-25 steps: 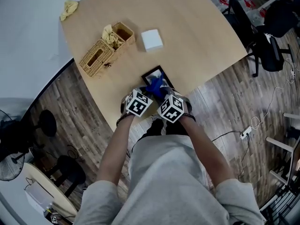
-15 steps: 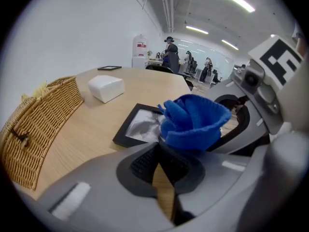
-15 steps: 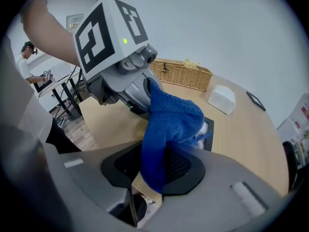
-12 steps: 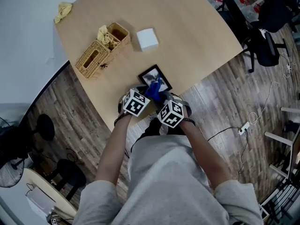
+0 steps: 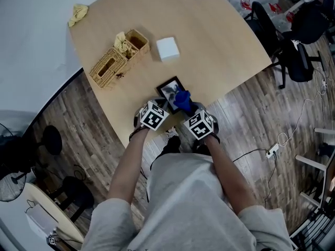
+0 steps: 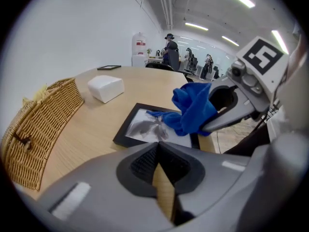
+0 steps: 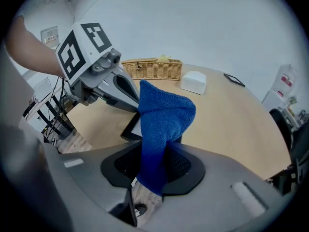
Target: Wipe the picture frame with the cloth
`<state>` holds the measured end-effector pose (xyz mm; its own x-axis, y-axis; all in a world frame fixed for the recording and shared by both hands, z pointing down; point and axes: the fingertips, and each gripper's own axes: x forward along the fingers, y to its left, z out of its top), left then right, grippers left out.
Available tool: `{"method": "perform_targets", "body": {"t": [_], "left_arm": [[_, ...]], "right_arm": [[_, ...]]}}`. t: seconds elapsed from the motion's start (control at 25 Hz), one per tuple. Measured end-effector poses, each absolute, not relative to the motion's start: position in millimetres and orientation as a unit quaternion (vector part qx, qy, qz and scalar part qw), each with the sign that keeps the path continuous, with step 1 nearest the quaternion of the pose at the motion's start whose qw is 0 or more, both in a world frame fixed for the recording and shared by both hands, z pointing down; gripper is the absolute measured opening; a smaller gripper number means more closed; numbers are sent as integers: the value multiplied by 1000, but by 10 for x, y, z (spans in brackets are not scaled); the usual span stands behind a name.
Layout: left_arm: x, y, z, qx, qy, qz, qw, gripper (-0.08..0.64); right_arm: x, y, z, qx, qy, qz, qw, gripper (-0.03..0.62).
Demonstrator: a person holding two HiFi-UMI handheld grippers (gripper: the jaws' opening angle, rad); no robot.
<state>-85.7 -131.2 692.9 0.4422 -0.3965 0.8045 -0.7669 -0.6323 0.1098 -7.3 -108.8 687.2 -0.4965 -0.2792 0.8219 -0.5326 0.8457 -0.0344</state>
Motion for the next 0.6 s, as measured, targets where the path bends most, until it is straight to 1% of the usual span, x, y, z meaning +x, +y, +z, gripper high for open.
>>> {"method": "perform_targets", "body": {"t": [0.24, 0.36, 0.48, 0.6], "left_arm": [[-862, -1324, 6915, 803, -371, 392, 252, 52], [-877, -1345, 6904, 798, -382, 392, 251, 52], [-907, -1334, 6776, 788, -419, 366, 266, 52], [-905, -1303, 6627, 780, -451, 344, 263, 52]], "right_arm": [[335, -1335, 6832, 282, -827, 182, 451, 109], [411, -1395, 6722, 294, -831, 181, 437, 109], [474, -1376, 6612, 299, -837, 182, 422, 109], [511, -1355, 6522, 298, -842, 186, 410, 109]]}}
